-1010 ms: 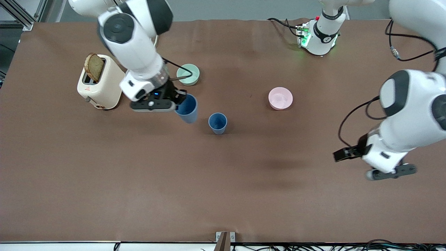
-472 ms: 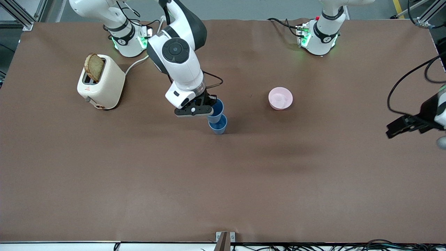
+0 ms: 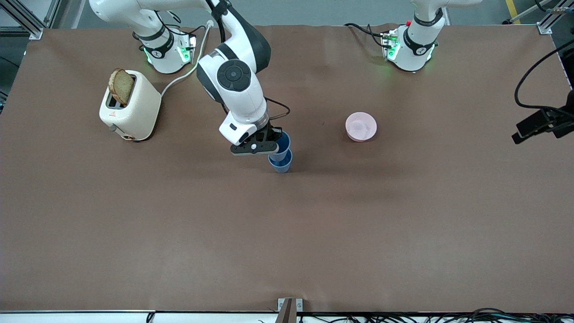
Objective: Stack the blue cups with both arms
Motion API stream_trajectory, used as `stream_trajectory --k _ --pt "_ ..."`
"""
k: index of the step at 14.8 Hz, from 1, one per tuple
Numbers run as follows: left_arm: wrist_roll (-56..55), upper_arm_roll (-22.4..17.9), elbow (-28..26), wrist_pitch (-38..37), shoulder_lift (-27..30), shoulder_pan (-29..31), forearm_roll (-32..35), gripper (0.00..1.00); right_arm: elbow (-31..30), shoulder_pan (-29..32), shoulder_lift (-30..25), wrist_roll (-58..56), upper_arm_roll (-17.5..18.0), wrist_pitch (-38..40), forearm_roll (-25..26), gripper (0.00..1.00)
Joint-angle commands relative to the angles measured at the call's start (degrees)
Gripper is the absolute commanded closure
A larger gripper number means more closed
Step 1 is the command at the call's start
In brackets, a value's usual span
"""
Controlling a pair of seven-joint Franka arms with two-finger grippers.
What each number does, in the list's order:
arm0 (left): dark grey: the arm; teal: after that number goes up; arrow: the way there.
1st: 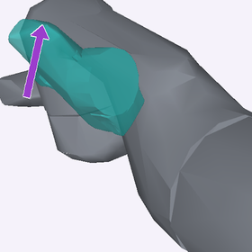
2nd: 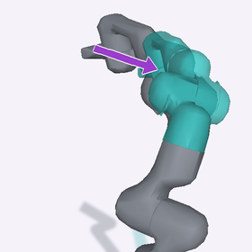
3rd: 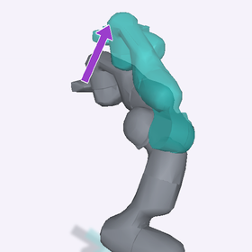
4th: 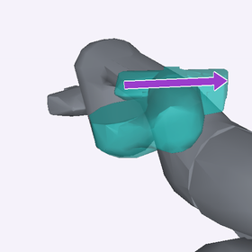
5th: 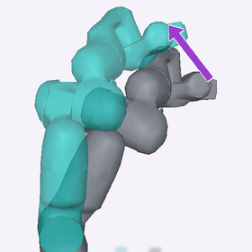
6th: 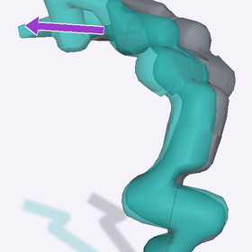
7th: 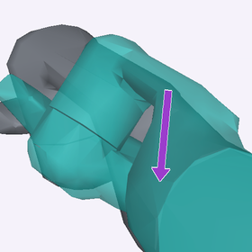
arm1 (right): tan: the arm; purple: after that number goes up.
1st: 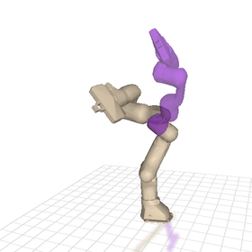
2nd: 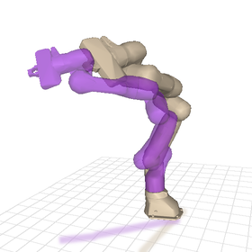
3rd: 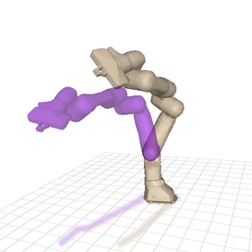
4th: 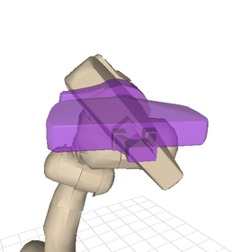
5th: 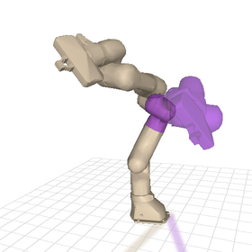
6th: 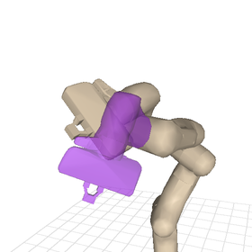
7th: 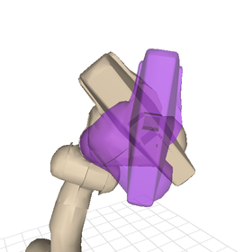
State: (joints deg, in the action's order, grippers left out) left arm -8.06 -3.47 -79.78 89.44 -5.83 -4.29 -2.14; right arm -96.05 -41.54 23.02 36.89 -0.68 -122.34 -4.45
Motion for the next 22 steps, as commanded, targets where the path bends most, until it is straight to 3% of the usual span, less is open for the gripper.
stream_trajectory --k 1,5,6,7,9,11,16,22 --pt "0.8 1.0 -3.0 0.7 2.1 0.1 -0.1 0.0 -1.2 -0.9 0.4 0.7 -0.6 -1.8 -0.4 0.98" --pt "0.8 1.7 -6.2 3.3 3.6 0.3 -0.1 0.0 -1.2 -1.4 1.0 0.7 -0.6 -2.1 -0.4 0.94" --pt "0.8 1.7 -7.9 4.9 4.5 0.3 -0.1 0.0 -1.2 -1.4 1.1 0.7 -0.6 -2.4 -0.4 0.87" --pt "0.8 1.7 -9.4 5.6 5.5 0.3 -0.1 0.0 -1.2 -1.3 1.1 0.6 -0.6 -2.5 -0.4 0.75" --pt "0.9 1.8 -11.7 7.0 6.8 0.4 -0.1 0.0 -0.9 -1.2 1.0 0.6 -0.7 -2.5 -0.4 0.33" --pt "0.9 1.8 -13.2 7.3 7.8 0.5 -0.1 0.0 -0.6 -0.7 0.8 0.5 -0.8 -2.3 -0.4 0.16" --pt "2.2 1.7 -11.8 6.7 6.6 0.3 -0.1 0.0 -1.0 7.2 -8.8 -0.8 -1.3 4.7 0.5 0.03" --pt "3.3 1.7 -11.3 5.7 6.5 0.4 -0.3 0.0 -1.2 26.7 -19.4 -13.3 -1.3 15.4 1.4 0.03"
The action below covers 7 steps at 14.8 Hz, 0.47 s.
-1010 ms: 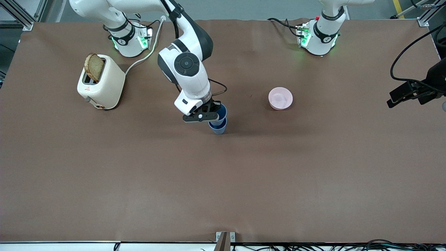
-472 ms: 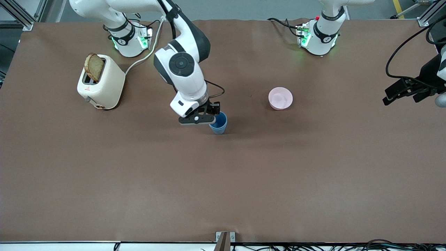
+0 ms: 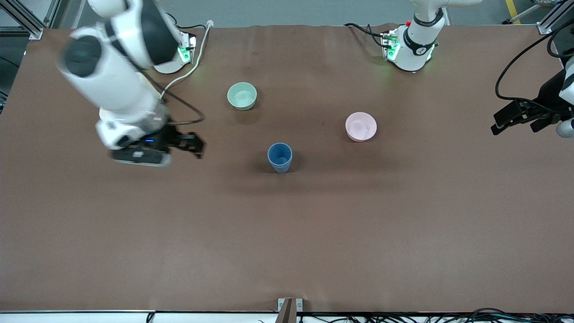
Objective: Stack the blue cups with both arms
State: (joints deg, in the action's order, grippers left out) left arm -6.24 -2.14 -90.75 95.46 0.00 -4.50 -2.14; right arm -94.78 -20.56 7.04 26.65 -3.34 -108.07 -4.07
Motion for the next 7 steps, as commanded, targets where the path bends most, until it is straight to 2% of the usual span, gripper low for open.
stream_trajectory --k 1,5,7 --pt "1.4 0.4 -0.2 -0.4 0.7 0.6 -0.1 0.0 -2.4 8.6 -4.6 -5.4 1.3 2.7 2.3 0.03" --pt "1.0 0.4 1.2 -0.8 0.7 0.3 0.1 0.0 -2.3 18.6 -7.7 -14.7 1.4 7.2 3.0 0.03" --pt "1.1 0.4 1.6 -2.1 0.7 0.3 0.1 0.0 0.5 22.3 -8.2 -19.8 1.4 12.4 3.1 0.01"
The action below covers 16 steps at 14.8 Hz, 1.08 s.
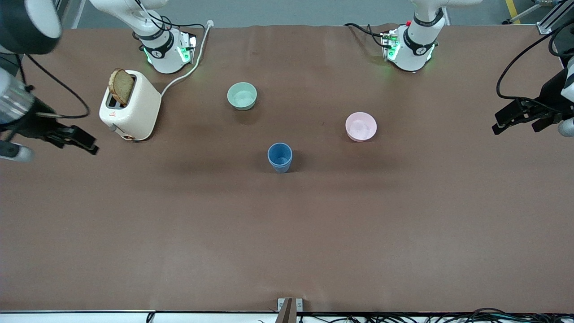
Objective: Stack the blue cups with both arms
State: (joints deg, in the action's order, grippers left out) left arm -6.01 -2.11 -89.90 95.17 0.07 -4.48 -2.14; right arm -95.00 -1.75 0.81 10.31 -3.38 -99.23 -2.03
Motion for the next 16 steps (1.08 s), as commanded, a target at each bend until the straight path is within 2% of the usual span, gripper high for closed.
stream_trajectory --k 1,4,6,8,11,13,16 --pt "1.1 0.4 0.9 -3.3 0.6 0.3 0.1 0.0 2.6 4.8 -1.9 -4.8 1.4 6.2 1.1 0.01" --pt "3.2 0.2 0.9 -3.3 0.5 0.7 0.6 0.0 8.8 7.0 -1.6 -9.5 1.4 11.9 1.1 0.0" --pt "3.3 0.3 0.9 -1.8 0.5 0.2 4.0 0.0 11.7 7.4 -1.6 -10.8 1.4 16.1 1.3 0.0" --pt "3.3 0.5 0.9 -1.4 0.6 0.7 3.8 0.0 11.9 7.2 -2.2 -10.9 1.5 20.4 1.5 0.0" --pt "3.4 0.4 0.9 -1.9 0.9 0.1 3.3 0.0 8.9 6.8 -5.7 -10.9 1.8 20.3 1.5 0.0" --pt "3.3 0.8 0.9 -1.8 1.0 0.0 3.0 0.0 8.7 6.9 -5.5 -10.9 1.8 20.1 1.5 0.0" --pt "3.3 0.4 1.4 -1.8 1.1 0.7 -3.6 0.0 8.7 7.1 -5.4 -11.3 1.8 17.7 1.5 0.0"
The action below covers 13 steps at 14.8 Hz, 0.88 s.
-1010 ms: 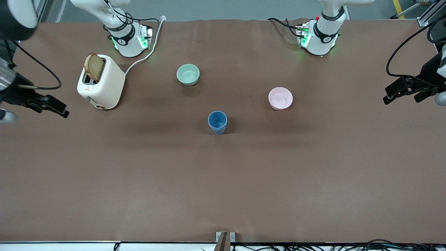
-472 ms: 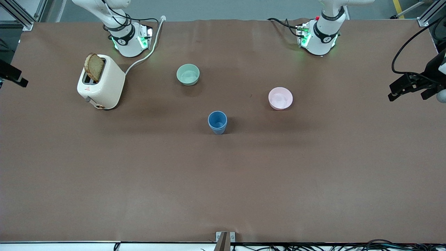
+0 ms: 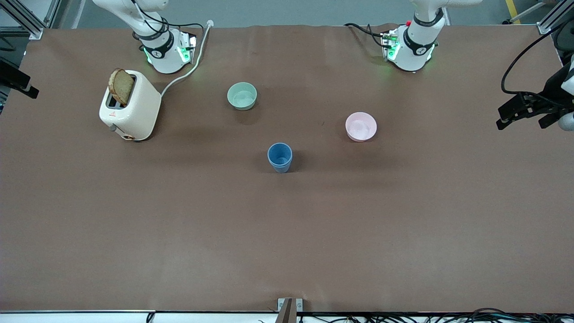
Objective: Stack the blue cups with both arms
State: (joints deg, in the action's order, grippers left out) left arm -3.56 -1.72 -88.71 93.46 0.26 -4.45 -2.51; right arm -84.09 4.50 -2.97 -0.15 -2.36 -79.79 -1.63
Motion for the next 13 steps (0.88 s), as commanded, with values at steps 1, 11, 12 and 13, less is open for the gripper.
stream_trajectory --k 1,11,12,13 --pt "0.8 0.0 0.2 -0.2 1.0 0.7 -3.5 0.0 -2.4 0.8 -1.6 -1.6 0.8 -1.9 1.1 0.0" --pt "0.2 0.1 1.3 -0.4 0.8 0.4 0.4 0.0 -5.8 0.6 -1.7 -5.3 0.8 -5.5 1.1 0.0" --pt "0.1 0.1 1.6 -0.4 0.7 0.2 0.4 0.0 -5.8 0.6 -1.7 -5.3 0.8 -5.5 1.1 0.0" --pt "-0.1 0.1 1.6 -0.4 0.7 0.1 0.4 0.0 -5.8 0.6 -1.6 -5.3 0.8 -5.5 1.1 0.0"
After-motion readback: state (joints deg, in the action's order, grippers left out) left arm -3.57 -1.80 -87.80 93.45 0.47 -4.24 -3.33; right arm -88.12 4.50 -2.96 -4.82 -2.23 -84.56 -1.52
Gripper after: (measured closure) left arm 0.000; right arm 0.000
